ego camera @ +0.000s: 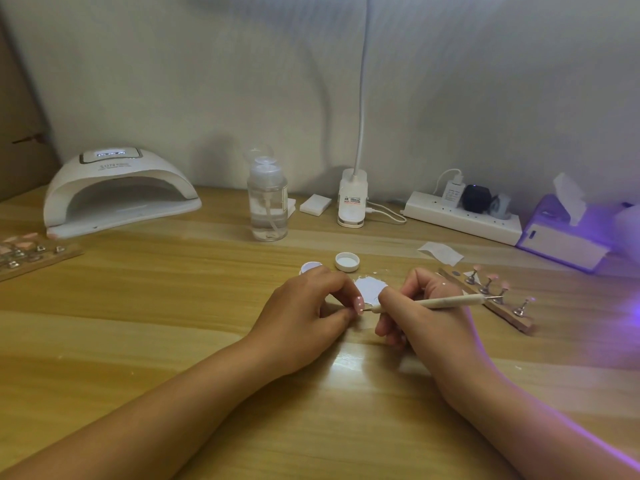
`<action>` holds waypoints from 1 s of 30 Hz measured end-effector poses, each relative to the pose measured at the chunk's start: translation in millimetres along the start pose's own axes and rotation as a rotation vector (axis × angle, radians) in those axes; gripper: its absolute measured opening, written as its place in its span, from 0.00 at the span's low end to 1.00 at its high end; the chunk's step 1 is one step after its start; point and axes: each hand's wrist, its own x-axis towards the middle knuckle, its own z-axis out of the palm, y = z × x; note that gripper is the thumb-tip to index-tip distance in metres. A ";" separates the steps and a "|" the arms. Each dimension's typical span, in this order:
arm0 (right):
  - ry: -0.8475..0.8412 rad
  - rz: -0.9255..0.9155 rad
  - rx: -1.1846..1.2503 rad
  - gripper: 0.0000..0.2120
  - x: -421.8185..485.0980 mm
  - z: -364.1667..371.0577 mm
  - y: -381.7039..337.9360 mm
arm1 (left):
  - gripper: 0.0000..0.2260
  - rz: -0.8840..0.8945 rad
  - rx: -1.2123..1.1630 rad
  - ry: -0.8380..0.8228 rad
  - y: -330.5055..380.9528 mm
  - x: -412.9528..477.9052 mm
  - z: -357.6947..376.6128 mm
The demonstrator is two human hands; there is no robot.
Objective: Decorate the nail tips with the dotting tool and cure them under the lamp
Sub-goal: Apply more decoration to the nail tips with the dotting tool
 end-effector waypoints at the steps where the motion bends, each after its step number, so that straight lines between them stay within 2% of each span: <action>1: 0.000 0.000 -0.001 0.07 0.1 0.2 0.1 | 0.08 0.000 0.000 0.000 0.0 -0.1 -0.1; 16: -0.014 -0.004 -0.003 0.07 -0.3 0.5 -0.7 | 0.08 0.006 -0.003 0.002 -0.2 0.6 -0.1; 22: 0.016 -0.037 0.047 0.18 -0.7 -4.8 -1.4 | 0.09 0.007 0.007 0.001 -0.2 0.7 -0.1; 24: 0.009 -0.031 0.035 0.16 -0.7 -3.2 -2.0 | 0.08 0.006 0.005 -0.001 0.0 0.8 -0.1; 27: -0.010 -0.011 0.016 0.08 -0.9 0.3 -3.2 | 0.08 0.006 0.006 0.000 0.0 0.8 -0.2; 30: -0.004 -0.011 0.004 0.07 -0.2 0.6 -2.1 | 0.08 0.005 0.005 -0.001 0.0 0.7 -0.4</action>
